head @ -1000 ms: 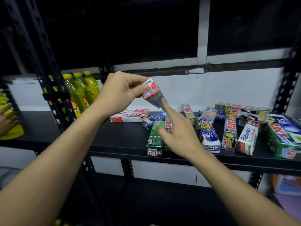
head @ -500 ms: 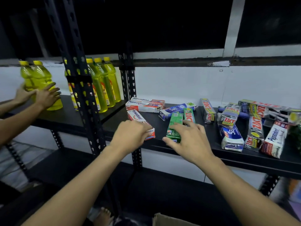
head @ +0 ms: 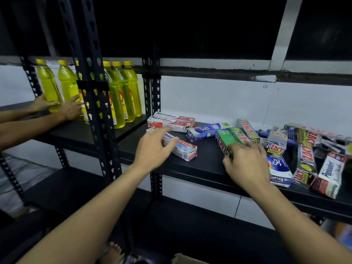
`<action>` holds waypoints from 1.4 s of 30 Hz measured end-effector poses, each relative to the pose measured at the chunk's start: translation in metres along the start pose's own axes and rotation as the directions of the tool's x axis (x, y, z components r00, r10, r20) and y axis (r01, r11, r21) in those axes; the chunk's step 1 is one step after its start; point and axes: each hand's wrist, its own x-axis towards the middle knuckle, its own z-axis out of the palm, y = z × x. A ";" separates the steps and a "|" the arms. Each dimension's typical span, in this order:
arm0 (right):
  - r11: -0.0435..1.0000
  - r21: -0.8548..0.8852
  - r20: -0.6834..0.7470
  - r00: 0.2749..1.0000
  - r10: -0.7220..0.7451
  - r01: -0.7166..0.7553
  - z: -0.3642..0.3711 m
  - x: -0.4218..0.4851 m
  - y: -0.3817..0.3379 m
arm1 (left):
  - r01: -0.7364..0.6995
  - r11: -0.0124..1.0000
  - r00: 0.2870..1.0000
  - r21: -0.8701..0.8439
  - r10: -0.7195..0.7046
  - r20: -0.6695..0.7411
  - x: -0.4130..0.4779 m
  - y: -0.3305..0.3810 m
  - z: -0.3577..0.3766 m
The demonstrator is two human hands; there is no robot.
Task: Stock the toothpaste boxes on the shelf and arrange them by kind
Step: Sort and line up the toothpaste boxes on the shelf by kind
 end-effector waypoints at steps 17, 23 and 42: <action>0.909 0.364 0.369 0.864 -0.342 0.204 0.039 0.130 -0.060 | 0.435 0.896 0.893 0.091 -0.442 0.084 0.039 -0.087 0.017; 0.910 0.350 0.389 0.850 -0.356 0.221 0.038 0.135 -0.058 | 0.456 0.882 0.889 0.122 -0.459 -0.004 0.038 -0.087 0.018; 0.944 0.323 0.236 0.960 -0.148 0.067 0.034 0.095 -0.069 | 0.597 0.783 0.781 0.177 -0.617 0.096 0.069 -0.102 0.024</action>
